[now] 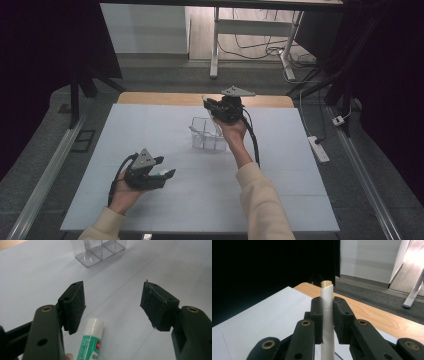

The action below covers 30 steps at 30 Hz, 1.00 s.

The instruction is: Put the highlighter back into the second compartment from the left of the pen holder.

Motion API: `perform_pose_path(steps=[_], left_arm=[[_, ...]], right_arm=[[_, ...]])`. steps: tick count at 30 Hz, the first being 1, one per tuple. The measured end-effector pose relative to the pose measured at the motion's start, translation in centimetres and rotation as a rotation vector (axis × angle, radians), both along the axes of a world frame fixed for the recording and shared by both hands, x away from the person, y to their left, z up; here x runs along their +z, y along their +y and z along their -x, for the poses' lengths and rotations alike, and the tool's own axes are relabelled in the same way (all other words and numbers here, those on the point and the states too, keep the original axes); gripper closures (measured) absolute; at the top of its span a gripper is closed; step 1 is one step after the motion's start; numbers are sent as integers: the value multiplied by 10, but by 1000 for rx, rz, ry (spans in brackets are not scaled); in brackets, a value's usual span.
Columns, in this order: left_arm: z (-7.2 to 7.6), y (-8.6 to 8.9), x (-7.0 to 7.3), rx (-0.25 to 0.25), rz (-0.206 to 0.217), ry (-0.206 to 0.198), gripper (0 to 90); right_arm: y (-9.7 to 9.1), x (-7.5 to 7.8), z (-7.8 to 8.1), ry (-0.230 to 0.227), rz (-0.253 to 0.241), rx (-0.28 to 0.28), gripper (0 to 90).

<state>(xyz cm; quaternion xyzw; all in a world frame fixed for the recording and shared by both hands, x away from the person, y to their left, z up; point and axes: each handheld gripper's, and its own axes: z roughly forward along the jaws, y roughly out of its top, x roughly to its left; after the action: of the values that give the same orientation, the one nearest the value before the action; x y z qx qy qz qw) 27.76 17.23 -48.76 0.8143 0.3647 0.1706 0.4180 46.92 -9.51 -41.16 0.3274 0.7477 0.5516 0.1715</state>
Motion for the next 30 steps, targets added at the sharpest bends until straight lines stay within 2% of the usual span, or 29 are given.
perform_pose_path(steps=[8,16,21,22,24,27,30], left_arm=[[0,1,-1,3,-3,2,359],[-1,1,-1,3,-5,4,359],[-1,2,-2,6,-1,4,360],[-2,2,-2,7,-1,4,360],[-2,2,-2,8,-2,4,359],[-1,2,-1,9,-3,2,359],[-1,2,-1,7,-4,-1,359]], right_arm=[[8,2,-5,-19,-14,4,775],[12,1,-11,-34,-54,-2,775],[14,-4,-14,-29,-47,-8,768],[14,-5,-14,-26,-36,-16,752],[14,-7,-14,-13,-17,-23,636],[11,-6,-11,-11,24,-37,579],[4,-4,-7,-2,26,-23,549]])
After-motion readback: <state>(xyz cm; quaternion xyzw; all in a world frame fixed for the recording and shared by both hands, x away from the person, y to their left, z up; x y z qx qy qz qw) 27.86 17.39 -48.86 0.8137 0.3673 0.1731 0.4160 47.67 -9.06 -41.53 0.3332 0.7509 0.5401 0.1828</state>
